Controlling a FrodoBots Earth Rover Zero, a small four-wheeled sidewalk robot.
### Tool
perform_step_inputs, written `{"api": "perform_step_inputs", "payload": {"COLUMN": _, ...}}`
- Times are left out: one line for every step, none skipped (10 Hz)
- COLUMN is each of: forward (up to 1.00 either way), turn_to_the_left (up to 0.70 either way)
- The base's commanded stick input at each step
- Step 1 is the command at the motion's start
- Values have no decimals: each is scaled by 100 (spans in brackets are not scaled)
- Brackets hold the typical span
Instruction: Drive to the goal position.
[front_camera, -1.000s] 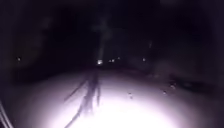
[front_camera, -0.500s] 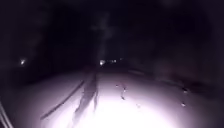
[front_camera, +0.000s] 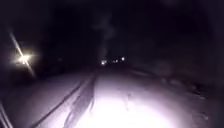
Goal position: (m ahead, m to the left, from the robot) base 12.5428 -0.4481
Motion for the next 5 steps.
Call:
{"api": "perform_step_inputs", "payload": {"forward": 100, "turn_to_the_left": 0}}
{"api": "perform_step_inputs", "payload": {"forward": 100, "turn_to_the_left": 0}}
{"api": "perform_step_inputs", "payload": {"forward": 100, "turn_to_the_left": 0}}
{"api": "perform_step_inputs", "payload": {"forward": 100, "turn_to_the_left": 0}}
{"api": "perform_step_inputs", "payload": {"forward": 100, "turn_to_the_left": 0}}
